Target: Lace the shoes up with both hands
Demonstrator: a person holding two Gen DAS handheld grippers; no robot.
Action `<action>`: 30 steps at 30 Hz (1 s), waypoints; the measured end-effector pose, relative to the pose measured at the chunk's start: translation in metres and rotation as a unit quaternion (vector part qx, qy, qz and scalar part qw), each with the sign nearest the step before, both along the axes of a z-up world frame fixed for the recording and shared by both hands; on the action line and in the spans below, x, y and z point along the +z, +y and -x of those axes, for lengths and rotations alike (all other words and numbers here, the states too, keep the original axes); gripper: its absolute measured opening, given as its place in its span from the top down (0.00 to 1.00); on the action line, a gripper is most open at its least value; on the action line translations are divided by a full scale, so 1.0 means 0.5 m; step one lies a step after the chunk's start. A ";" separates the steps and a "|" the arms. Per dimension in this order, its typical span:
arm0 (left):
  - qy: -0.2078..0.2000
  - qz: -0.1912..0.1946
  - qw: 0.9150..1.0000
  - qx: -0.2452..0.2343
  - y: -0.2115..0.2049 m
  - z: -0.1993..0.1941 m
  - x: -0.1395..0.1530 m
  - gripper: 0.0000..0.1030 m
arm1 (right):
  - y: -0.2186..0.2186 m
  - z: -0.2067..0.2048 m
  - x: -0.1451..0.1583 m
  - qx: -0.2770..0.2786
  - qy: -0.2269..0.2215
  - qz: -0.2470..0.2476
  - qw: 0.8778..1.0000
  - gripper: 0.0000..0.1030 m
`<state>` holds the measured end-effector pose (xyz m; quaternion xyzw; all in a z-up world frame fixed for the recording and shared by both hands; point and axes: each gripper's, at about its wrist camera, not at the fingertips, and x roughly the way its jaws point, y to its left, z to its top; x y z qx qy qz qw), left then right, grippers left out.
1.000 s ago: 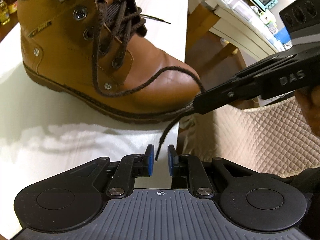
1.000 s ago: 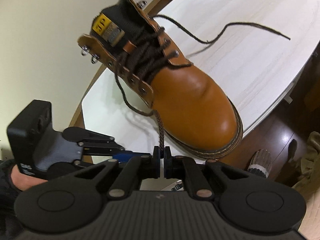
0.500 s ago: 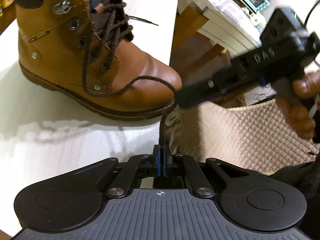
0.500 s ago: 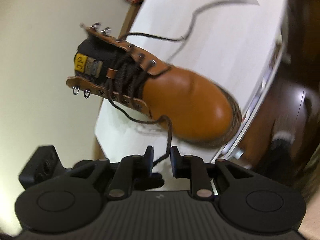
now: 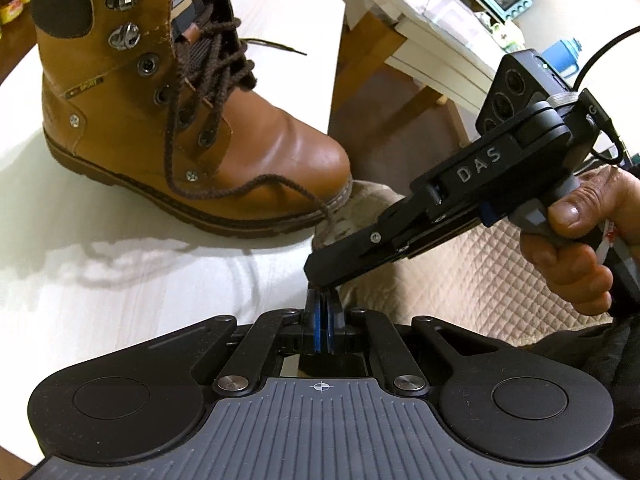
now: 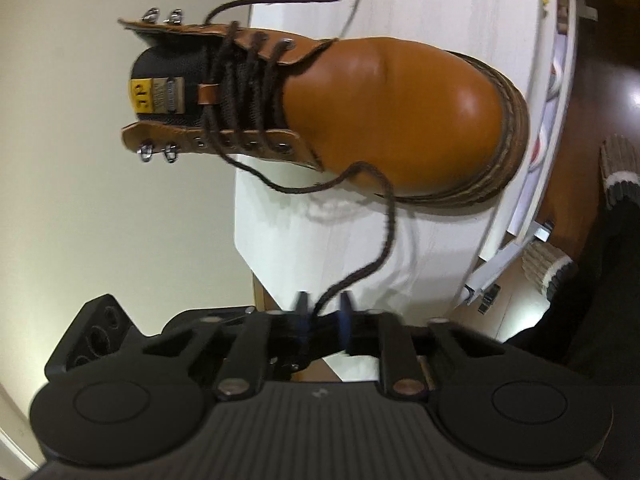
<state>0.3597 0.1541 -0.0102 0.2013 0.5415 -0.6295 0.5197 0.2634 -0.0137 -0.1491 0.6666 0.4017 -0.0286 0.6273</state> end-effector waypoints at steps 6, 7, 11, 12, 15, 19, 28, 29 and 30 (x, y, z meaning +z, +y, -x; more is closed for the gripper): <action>-0.014 0.012 1.000 0.007 -0.004 -0.018 0.034 0.96 | -0.062 0.010 0.103 -0.044 -0.071 0.044 0.996 0.97; -0.019 0.015 1.000 0.008 -0.006 -0.022 0.042 0.96 | -0.077 0.015 0.124 -0.055 -0.088 0.054 0.993 0.97; -0.081 0.032 0.996 0.004 -0.015 -0.040 0.096 0.96 | -0.174 0.076 0.271 -0.181 -0.235 0.149 0.943 0.97; -0.105 0.039 0.994 0.001 -0.018 -0.045 0.115 0.96 | -0.183 0.081 0.279 -0.191 -0.239 0.157 0.939 0.97; -0.157 0.057 0.986 -0.008 -0.026 -0.065 0.172 0.96 | -0.213 0.078 0.262 -0.198 -0.216 0.164 0.942 0.97; -0.192 0.076 0.979 -0.007 -0.057 -0.118 0.250 0.91 | -0.220 0.044 0.181 -0.180 -0.176 0.115 0.961 0.97; -0.139 0.017 0.990 -0.032 -0.180 -0.208 0.233 0.90 | -0.174 -0.081 0.055 -0.093 -0.155 0.026 0.983 0.97; -0.137 0.009 0.990 -0.043 -0.186 -0.207 0.227 0.90 | -0.169 -0.089 0.048 -0.091 -0.155 0.026 0.983 0.97; -0.135 0.002 0.989 -0.055 -0.192 -0.207 0.220 0.90 | -0.164 -0.096 0.041 -0.089 -0.154 0.025 0.984 0.97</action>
